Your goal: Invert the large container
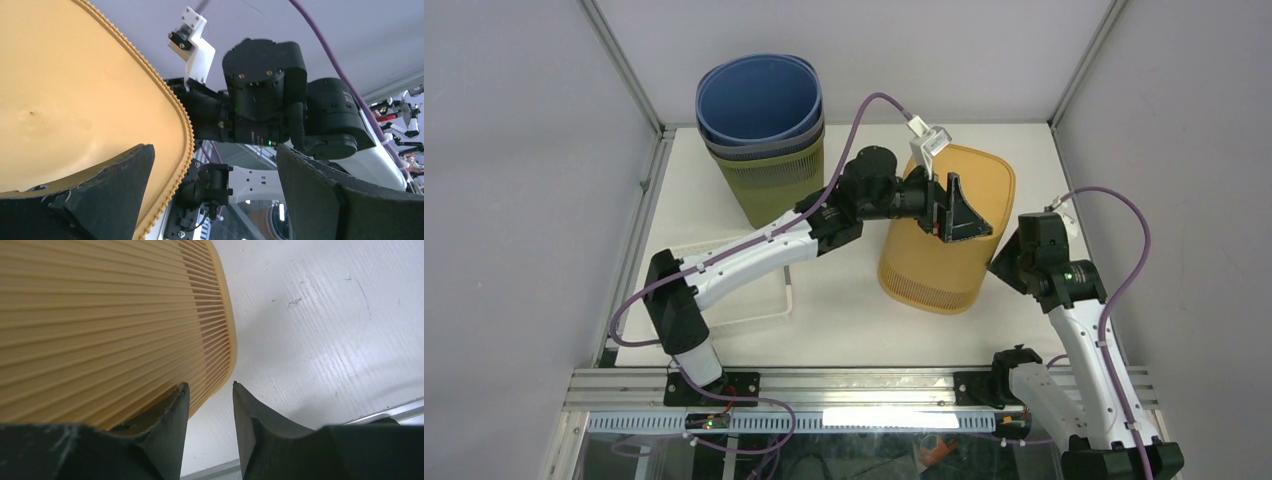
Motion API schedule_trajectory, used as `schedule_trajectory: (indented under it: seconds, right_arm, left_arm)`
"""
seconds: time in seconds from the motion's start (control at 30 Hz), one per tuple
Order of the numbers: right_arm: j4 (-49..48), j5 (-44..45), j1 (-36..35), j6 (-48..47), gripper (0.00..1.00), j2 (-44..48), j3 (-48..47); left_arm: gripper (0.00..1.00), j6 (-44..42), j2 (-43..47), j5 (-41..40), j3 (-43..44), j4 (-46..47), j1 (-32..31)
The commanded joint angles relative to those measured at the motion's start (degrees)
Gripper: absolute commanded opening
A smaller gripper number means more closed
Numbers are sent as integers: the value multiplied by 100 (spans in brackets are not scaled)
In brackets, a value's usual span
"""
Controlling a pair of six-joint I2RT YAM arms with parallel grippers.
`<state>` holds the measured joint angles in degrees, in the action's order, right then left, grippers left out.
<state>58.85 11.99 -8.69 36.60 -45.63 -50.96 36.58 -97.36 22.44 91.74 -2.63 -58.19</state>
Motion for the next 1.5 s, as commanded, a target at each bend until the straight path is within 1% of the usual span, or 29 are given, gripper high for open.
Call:
schedule_trajectory:
  seconds: [0.0, 0.07, 0.17, 0.3, 0.43, 0.53, 0.63, 0.67, 0.77, 0.8, 0.83, 0.87, 0.93, 1.03, 1.13, 1.2, 1.27, 1.4, 1.43, 1.47]
  right_arm:
    - [-65, -225, -3, 119, 41, 165, -197]
    - [102, -227, -1, 79, 41, 212, -380]
    - [419, -309, -1, -94, 44, 225, -956]
    - [684, -663, -3, -518, 56, 265, -2005]
    - [618, -1317, -1, -939, 67, 298, -2929]
    - [339, -2115, -4, -1295, 71, 285, -3295]
    - [-58, -3069, -1, -1504, 73, 238, -3315]
    - [-220, -3508, -6, -1535, 73, 217, -3243]
    - [-809, -4820, -1, -1309, 71, 41, -2933]
    - [-1019, -5136, -4, -1200, 70, -7, -2861]
    - [-1133, -5192, -18, -1133, 71, -15, -2804]
    - [-1173, -5149, -19, -1139, 72, -1, -2782]
    - [-1137, -5105, -23, -1203, 73, -8, -2796]
    - [-1286, -5244, -96, -1062, 74, -47, -2543]
    - [-1507, -4986, -533, -897, 74, 23, -2225]
    - [-1574, -4632, -1057, -806, 74, -36, -2155]
    - [-1593, -4009, -1826, -778, 74, -156, -2115]
    - [-1432, -2388, -3778, -772, 75, -696, -2143]
    - [-1358, -1957, -4199, -788, 76, -854, -2168]
    - [-1264, -1669, -4364, -812, 77, -988, -2191]
  left_arm:
    - [99, 142, -229, 327, 229, -179, 65]
    - [99, 91, -255, 336, 342, -198, 67]
    - [99, -195, -274, 291, 751, -530, 70]
    - [99, -625, -158, 168, 1244, -1060, 71]
    - [99, -949, 239, -46, 1420, -1319, 71]
    - [99, -1150, 632, -379, 1408, -1450, 78]
    - [99, -1340, 1111, -1040, 1226, -1593, 118]
    - [99, -1366, 1313, -1289, 1183, -1709, 168]
    - [99, -1242, 1791, -1901, 1003, -2170, 624]
    - [99, -1142, 1932, -1923, 903, -2258, 867]
    - [99, -1031, 2053, -1889, 812, -2324, 1123]
    - [99, -948, 2161, -1862, 710, -2374, 1348]
    - [99, -916, 2338, -1907, 561, -2458, 1549]
    - [99, -884, 2388, -1980, 466, -2537, 1598]
    - [99, -791, 2293, -1895, 410, -2533, 1592]
    - [99, -751, 2199, -1866, 408, -2523, 1592]
    - [99, -777, 1987, -1785, 525, -2577, 1606]
    - [99, -748, 1593, -1699, 864, -2815, 1615]
    - [99, -714, 1582, -1687, 899, -2834, 1613]
    - [99, -679, 1422, -1705, 920, -2839, 1617]
